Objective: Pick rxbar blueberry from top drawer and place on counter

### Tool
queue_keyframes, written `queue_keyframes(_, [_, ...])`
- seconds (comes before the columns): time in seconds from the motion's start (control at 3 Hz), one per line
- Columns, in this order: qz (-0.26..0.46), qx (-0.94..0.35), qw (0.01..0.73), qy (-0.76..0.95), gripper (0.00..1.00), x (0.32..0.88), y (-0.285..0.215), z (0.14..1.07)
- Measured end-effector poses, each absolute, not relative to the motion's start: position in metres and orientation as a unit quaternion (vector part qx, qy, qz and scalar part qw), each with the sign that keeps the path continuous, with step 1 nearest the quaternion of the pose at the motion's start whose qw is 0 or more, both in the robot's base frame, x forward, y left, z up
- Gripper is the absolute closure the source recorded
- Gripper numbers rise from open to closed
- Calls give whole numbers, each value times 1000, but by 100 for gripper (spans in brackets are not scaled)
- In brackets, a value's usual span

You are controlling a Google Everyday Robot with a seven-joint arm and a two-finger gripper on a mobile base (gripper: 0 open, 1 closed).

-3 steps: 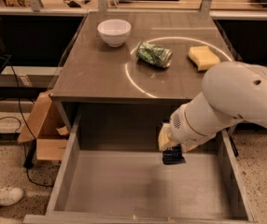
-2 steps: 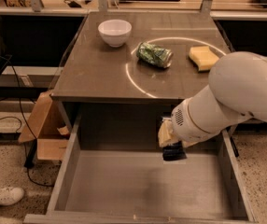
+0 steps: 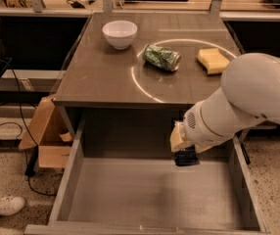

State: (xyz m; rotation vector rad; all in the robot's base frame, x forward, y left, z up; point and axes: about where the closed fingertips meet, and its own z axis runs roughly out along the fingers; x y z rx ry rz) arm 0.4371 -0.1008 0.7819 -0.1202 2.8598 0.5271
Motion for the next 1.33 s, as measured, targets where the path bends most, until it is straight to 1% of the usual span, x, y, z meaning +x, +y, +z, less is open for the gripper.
queue_keyframes(0.33, [172,-41,145,974,100,456,-108,814])
queue_keyframes(0.67, [165,-57,176,969,100,471,-102,854])
queue_keyframes(1.0, [161,-90,189,964,100,480,-78,880])
queue_keyframes(1.33, [162,-93,191,964,100,481,-75,882])
